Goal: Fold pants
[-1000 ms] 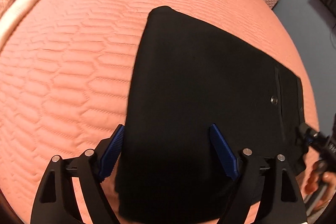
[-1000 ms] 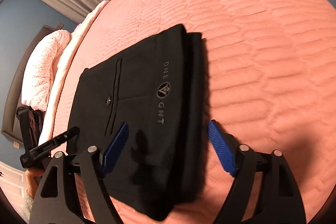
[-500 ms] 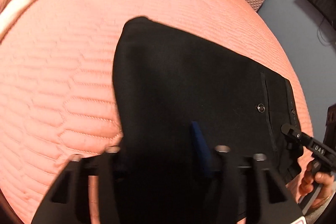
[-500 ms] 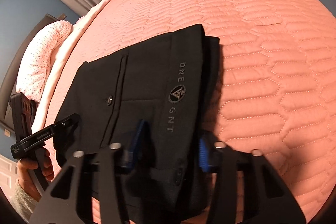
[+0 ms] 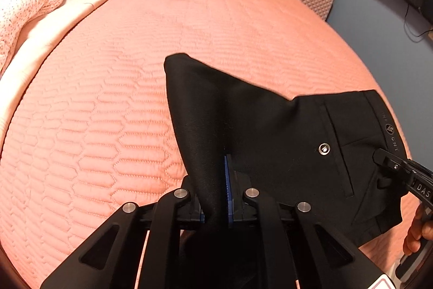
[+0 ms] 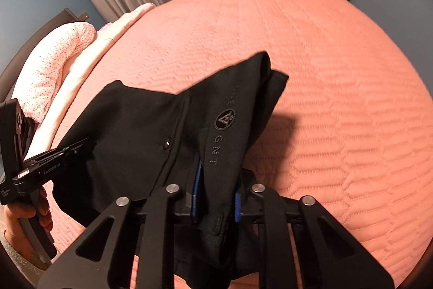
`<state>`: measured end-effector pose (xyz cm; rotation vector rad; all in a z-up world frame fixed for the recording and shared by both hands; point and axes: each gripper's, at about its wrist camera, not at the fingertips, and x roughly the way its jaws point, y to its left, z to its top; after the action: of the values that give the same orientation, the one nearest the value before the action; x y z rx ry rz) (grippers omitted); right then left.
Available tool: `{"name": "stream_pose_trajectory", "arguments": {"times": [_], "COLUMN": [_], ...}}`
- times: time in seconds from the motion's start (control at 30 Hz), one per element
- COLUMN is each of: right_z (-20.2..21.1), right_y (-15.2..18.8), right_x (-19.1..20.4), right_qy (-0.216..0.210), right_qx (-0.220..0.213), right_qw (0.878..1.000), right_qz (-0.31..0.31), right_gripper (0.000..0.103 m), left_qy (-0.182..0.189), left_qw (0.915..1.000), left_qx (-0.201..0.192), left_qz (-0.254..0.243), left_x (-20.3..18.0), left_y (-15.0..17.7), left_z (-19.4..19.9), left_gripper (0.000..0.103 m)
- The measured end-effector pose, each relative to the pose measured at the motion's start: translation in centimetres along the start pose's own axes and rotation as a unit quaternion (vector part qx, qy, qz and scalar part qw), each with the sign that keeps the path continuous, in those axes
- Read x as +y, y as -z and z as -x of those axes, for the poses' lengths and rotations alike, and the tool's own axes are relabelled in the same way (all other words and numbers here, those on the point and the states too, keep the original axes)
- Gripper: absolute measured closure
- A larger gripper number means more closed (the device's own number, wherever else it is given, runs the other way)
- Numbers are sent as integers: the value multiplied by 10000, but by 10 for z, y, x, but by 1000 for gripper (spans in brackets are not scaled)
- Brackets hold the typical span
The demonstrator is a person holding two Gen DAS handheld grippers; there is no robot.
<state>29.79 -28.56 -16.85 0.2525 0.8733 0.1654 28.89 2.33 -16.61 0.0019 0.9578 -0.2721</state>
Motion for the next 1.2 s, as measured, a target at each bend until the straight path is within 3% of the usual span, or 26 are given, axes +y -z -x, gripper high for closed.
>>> {"name": "stream_pose_trajectory", "arguments": {"times": [0.17,0.37,0.53,0.63,0.67,0.7,0.77,0.83,0.87,0.93,0.97,1.03,1.13,1.2], "right_z": [2,-17,-63,-124,-140,-160,-174,-157,-144,-123,-112,-94,-69,-58], "right_y": [-30,-94,-152,-176,-176,-175,-165,-152,-144,-131,-123,-110,-91,-82], "right_x": [10,24,29,6,-3,-13,-32,-50,-55,-57,-54,-45,-19,-8], "right_qy": [-49,-115,-66,-212,-165,157,753,505,620,732,800,880,912,925], "right_qx": [-197,-634,-967,-516,-322,-85,69,-320,-517,-721,-791,-892,-919,-940], "right_qw": [9996,9966,9938,9984,9993,9997,9966,9967,9951,9940,9934,9921,9913,9909], "right_qz": [210,519,549,76,-68,-187,-316,-547,-576,-373,-212,18,255,252], "right_gripper": [88,88,88,83,73,66,65,59,51,48,49,49,46,36], "left_qy": [81,-125,-430,-488,-634,-824,-1635,-2325,-2651,-2898,-2942,-2866,-2534,-2307], "left_qw": [9997,9978,9935,9948,9956,9953,9863,9711,9606,9503,9479,9504,9628,9702], "left_qx": [-223,-620,-1008,-888,-694,-499,-189,-203,-323,-503,-548,-557,-438,-346], "left_qz": [22,-198,-312,-104,-30,16,-89,-496,-776,-1021,-1095,-1072,-832,-652], "left_x": [6,12,19,32,38,43,49,47,43,38,38,34,34,30], "left_y": [-22,-90,-156,-186,-191,-192,-183,-170,-159,-146,-137,-126,-115,-108], "left_z": [12,2,-23,-67,-90,-108,-139,-144,-139,-128,-120,-108,-94,-83], "left_gripper": [95,95,94,88,81,78,72,70,61,49,48,48,47,47]}}
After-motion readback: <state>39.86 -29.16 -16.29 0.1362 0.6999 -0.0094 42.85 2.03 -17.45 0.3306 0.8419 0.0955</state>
